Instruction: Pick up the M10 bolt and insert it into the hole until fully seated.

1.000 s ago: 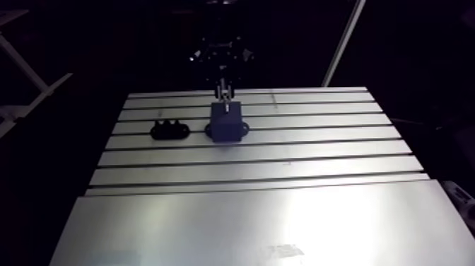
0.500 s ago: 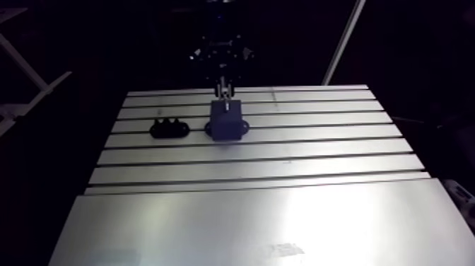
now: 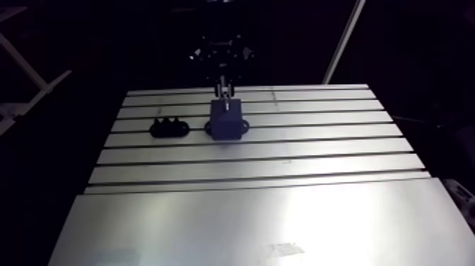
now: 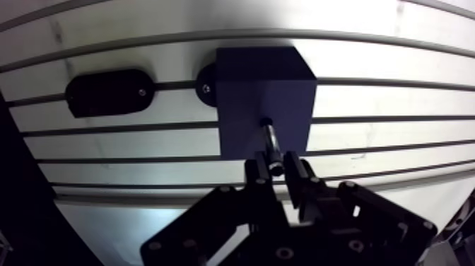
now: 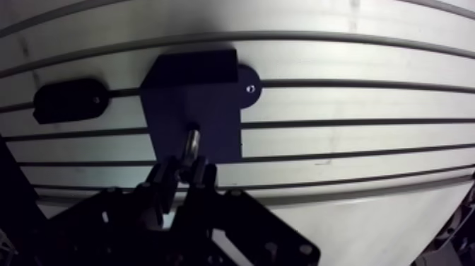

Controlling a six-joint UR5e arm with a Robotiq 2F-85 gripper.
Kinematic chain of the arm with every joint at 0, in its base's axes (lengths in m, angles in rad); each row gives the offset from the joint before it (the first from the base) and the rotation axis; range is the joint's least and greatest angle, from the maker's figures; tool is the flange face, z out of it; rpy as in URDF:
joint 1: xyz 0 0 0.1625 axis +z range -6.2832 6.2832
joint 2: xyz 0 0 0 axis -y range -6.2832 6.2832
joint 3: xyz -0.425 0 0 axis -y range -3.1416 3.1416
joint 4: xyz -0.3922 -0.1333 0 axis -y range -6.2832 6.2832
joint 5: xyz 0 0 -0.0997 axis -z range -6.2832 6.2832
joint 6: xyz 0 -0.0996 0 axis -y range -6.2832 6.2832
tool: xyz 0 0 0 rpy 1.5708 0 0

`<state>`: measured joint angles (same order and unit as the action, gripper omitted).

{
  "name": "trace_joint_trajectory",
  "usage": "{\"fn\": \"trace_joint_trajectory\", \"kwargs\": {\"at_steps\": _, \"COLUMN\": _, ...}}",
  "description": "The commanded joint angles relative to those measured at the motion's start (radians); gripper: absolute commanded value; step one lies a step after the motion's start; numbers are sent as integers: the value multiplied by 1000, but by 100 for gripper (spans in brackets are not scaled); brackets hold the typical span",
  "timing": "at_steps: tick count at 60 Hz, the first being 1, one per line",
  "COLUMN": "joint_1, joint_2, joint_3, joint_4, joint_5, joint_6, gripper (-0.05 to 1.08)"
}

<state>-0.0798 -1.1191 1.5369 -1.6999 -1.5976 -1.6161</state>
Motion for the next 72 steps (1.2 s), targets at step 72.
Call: {"fn": "trace_joint_trajectory", "kwargs": {"at_steps": 72, "joint_1": -2, "joint_2": 0, "joint_3": -1, "joint_4": -1, "joint_5": -2, "joint_6": -1, "gripper": 108}}
